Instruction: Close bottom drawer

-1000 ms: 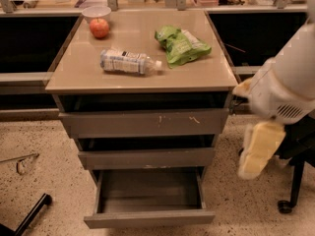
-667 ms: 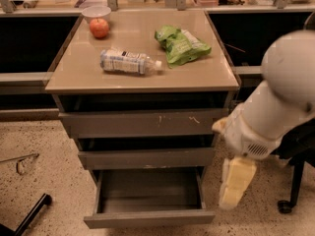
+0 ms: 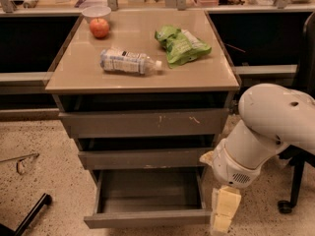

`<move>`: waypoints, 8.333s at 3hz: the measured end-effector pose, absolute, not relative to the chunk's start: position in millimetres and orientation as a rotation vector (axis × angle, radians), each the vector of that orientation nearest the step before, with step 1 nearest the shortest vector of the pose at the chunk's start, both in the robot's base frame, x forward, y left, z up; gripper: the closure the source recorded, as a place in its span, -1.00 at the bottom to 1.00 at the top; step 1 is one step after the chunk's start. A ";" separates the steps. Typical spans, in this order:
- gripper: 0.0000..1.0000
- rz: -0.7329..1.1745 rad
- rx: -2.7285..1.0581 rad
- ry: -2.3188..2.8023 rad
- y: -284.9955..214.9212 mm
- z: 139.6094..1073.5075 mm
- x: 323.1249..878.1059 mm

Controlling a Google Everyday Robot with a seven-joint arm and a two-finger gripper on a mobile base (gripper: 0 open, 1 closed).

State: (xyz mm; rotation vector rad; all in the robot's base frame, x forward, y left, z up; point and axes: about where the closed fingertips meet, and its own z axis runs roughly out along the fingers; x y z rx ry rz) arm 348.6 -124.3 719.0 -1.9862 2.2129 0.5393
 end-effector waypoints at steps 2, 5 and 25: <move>-1.00 0.697 -1.875 2.195 -105.2 623.8 329.5; -1.00 0.716 -1.686 2.195 -103.7 551.7 337.5; -1.00 1.013 -1.204 1.827 58.9 230.3 492.3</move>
Offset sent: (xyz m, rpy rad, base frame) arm -0.0101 0.0276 -0.1888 0.2292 -0.0129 -0.1718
